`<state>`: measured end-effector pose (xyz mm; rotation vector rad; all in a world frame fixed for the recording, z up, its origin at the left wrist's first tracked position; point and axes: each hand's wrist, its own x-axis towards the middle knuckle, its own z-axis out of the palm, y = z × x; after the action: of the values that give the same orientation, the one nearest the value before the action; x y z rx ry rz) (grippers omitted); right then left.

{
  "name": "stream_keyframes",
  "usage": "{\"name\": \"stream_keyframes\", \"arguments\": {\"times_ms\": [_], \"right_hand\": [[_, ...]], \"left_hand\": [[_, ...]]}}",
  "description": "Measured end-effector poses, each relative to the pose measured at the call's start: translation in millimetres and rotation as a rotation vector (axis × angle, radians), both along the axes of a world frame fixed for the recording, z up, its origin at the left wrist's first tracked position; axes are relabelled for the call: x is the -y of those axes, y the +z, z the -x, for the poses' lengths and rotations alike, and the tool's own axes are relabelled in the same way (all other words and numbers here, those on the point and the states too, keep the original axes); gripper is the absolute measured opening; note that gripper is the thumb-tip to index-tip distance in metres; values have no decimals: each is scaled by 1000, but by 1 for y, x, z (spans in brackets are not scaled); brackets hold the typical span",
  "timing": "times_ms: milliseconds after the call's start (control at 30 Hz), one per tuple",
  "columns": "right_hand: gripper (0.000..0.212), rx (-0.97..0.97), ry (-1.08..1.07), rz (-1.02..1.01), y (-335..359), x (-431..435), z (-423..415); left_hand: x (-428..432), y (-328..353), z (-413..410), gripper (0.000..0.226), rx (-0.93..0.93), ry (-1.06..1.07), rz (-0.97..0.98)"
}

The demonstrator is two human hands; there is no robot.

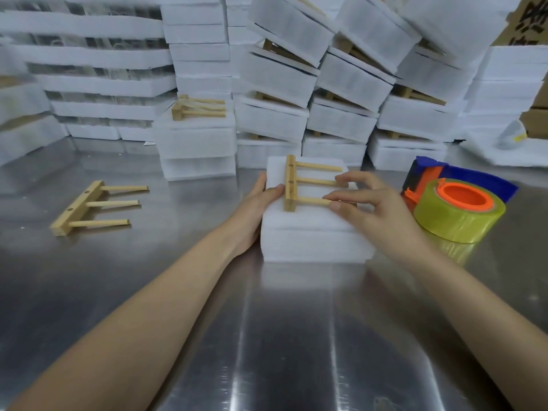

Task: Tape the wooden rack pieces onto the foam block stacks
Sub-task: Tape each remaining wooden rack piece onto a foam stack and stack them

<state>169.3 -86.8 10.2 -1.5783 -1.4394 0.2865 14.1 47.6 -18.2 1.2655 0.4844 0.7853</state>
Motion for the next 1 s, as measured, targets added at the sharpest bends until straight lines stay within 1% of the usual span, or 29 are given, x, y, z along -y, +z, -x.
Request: {"name": "stream_keyframes", "arguments": {"times_ms": [200,300,367,400,433,467,533,567,600,633,700,733,800,867,900,1000], "right_hand": [[20,-121,13,56,4,-2,2],[22,-151,18,74,6,-1,7],[25,-218,-16,41,12,2,4],[25,-271,-71,-1,16,5,-2],[25,-280,-156,-46,20,8,-11],[27,-210,-279,-83,24,13,-23],[31,88,-609,-89,27,24,-57],[33,205,-768,-68,26,31,-75],[35,252,-901,-35,23,37,-96],[39,229,-1003,16,20,43,-113],[55,78,-1099,180,12,51,-143],[63,9,-1109,262,9,54,-154],[69,-175,-1057,347,6,53,-160],[69,-422,-940,336,4,48,-156],[67,-503,-893,324,3,45,-153],[55,-646,-828,256,1,41,-147]], "left_hand": [[-3,-1,2,40,16,-36,-6],[-3,-1,2,40,27,-41,3],[-3,-2,2,39,32,-46,5],[-3,-2,2,38,36,-49,5],[-3,-2,2,37,40,-49,5],[-3,-2,2,36,42,-48,4],[-4,-2,2,36,46,-47,1],[-3,-2,2,36,46,-45,-1],[-4,-2,2,36,45,-46,-2],[-4,-2,2,37,44,-46,-3],[-4,-2,2,37,41,-45,-2],[-4,-2,2,38,38,-47,-4],[-4,-2,2,39,41,-64,-14],[-4,-2,2,40,40,-73,-19],[-4,-3,1,40,40,-76,-18],[-5,-4,2,40,43,-98,-5]]}}
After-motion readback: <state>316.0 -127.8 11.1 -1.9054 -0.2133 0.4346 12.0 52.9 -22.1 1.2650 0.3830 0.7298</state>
